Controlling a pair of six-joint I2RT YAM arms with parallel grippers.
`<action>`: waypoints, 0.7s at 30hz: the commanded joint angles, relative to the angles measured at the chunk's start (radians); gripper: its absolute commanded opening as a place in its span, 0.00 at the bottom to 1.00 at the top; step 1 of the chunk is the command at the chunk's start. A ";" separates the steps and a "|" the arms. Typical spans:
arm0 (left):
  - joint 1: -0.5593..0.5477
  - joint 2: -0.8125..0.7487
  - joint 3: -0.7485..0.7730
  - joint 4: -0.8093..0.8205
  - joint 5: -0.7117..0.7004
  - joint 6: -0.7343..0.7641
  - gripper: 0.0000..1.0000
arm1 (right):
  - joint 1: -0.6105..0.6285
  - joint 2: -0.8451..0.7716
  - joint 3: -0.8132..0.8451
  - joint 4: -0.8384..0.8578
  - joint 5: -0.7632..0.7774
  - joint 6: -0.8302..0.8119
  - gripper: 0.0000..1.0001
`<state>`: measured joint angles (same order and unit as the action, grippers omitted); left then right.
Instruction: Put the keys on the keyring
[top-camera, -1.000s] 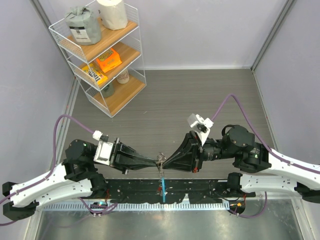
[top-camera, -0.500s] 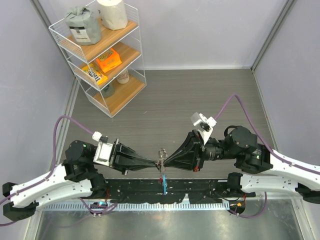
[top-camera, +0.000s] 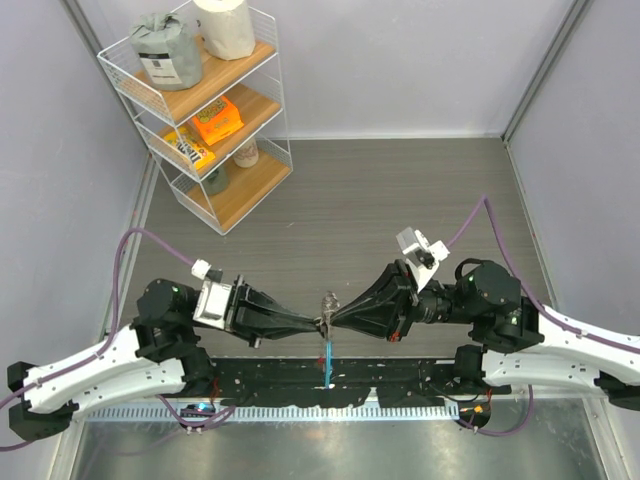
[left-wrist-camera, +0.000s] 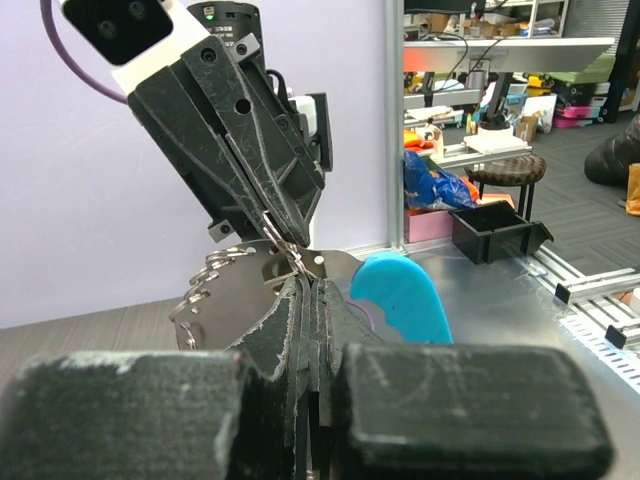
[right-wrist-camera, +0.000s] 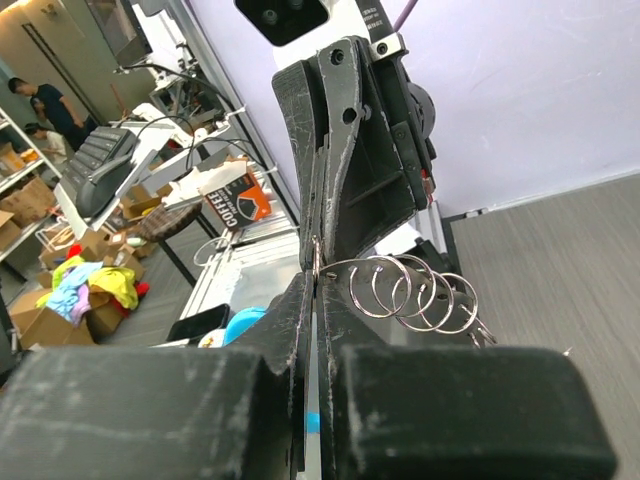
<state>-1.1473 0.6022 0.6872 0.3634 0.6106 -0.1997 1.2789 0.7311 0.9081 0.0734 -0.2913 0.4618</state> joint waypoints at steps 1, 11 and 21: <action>0.000 -0.004 -0.008 0.055 0.025 -0.003 0.00 | -0.007 -0.047 -0.018 0.212 0.092 -0.090 0.06; 0.000 0.008 -0.020 0.060 -0.006 0.003 0.00 | -0.006 -0.010 -0.126 0.515 0.066 -0.279 0.06; 0.000 -0.094 0.027 -0.153 -0.139 0.074 0.23 | -0.006 -0.013 -0.098 0.464 -0.048 -0.440 0.06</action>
<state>-1.1454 0.5549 0.6662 0.2981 0.5449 -0.1669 1.2747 0.7464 0.7738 0.4927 -0.2977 0.1184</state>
